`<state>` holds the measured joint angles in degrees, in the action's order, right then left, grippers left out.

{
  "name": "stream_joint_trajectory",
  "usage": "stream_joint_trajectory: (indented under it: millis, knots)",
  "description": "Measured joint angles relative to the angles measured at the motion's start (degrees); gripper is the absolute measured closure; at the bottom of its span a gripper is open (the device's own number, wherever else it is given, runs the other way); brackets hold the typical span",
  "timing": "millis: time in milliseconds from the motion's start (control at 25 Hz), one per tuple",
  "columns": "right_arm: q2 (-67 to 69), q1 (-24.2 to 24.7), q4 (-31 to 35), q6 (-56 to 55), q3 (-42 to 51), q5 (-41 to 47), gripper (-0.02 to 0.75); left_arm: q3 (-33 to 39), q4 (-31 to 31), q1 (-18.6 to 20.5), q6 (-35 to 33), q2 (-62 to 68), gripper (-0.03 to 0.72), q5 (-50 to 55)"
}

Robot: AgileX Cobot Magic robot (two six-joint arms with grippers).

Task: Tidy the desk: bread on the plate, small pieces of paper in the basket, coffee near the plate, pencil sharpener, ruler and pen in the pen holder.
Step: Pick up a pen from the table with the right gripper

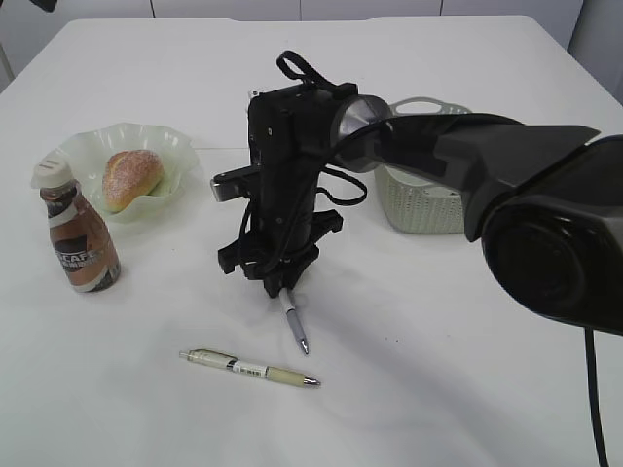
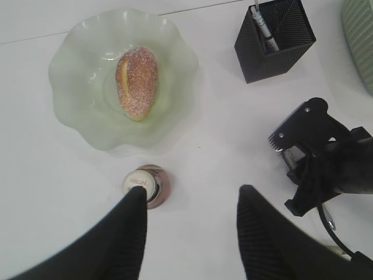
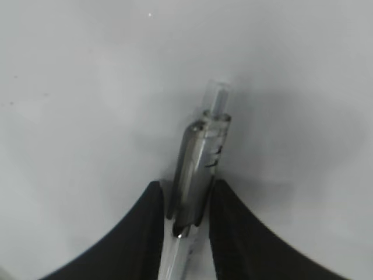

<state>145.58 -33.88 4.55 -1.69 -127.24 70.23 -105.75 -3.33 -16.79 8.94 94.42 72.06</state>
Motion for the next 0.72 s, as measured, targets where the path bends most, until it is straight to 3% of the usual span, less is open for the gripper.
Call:
stream_joint_trajectory:
  millis: [360,560,720]
  knots:
    - [-0.38,0.00,1.01,-0.33,2.10,-0.72,0.549,0.00,0.00,0.00,0.00,0.00,0.318,0.00]
    - [-1.55,0.00,0.10,-0.65,4.61,-1.69,0.662,0.00,0.00,0.00,0.00,0.00,0.318,0.00]
    - [-1.74,0.00,0.05,-0.65,4.70,-1.69,0.671,0.00,0.00,0.00,0.00,0.00,0.318,0.00]
